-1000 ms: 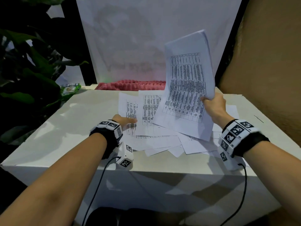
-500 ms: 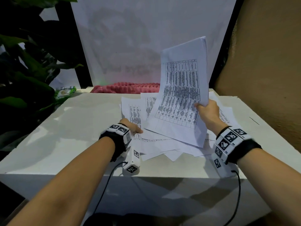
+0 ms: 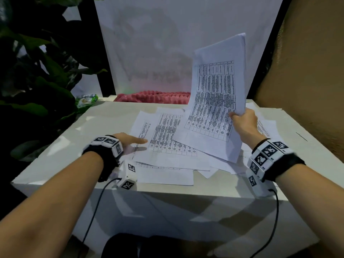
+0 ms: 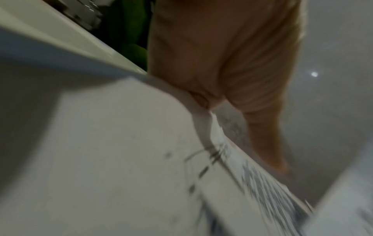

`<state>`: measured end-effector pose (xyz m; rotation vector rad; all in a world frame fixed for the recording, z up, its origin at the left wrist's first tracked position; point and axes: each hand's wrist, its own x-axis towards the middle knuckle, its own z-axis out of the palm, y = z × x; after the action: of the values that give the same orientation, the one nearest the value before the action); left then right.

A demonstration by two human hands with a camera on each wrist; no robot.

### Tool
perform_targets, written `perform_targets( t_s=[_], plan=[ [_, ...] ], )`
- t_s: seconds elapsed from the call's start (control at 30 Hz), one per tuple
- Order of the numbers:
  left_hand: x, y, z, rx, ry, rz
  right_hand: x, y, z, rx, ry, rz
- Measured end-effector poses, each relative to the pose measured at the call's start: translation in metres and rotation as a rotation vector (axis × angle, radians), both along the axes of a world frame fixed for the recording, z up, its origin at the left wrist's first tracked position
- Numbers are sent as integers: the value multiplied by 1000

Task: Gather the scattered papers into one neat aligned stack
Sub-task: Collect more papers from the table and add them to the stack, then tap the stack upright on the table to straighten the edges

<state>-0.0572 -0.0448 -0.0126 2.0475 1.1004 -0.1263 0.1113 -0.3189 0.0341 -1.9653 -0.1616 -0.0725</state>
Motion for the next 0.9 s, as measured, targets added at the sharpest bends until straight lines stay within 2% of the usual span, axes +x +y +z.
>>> perform_targets(
  t_s=[0.13, 0.33, 0.47, 0.53, 0.73, 0.8, 0.9],
  plan=[
    [7, -19, -3, 45, 13, -23, -8, 8, 2, -12, -9, 51],
    [7, -13, -4, -10, -173, 27, -3, 3, 10, 2, -30, 47],
    [4, -20, -8, 10, -98, -48, -2, 1, 6, 7, 13, 55],
    [0, -17, -1, 35, -126, -52, -1, -2, 4, -2, 22, 39],
    [-25, 28, 31, 77, -468, 247, 8, -18, 8, -93, 66, -15],
    [-30, 38, 39, 69, -557, 281, 8, -21, 9, -126, 73, -18],
    [-34, 32, 51, -74, -753, 296, 6, -21, 11, -135, 62, -5]
  ],
)
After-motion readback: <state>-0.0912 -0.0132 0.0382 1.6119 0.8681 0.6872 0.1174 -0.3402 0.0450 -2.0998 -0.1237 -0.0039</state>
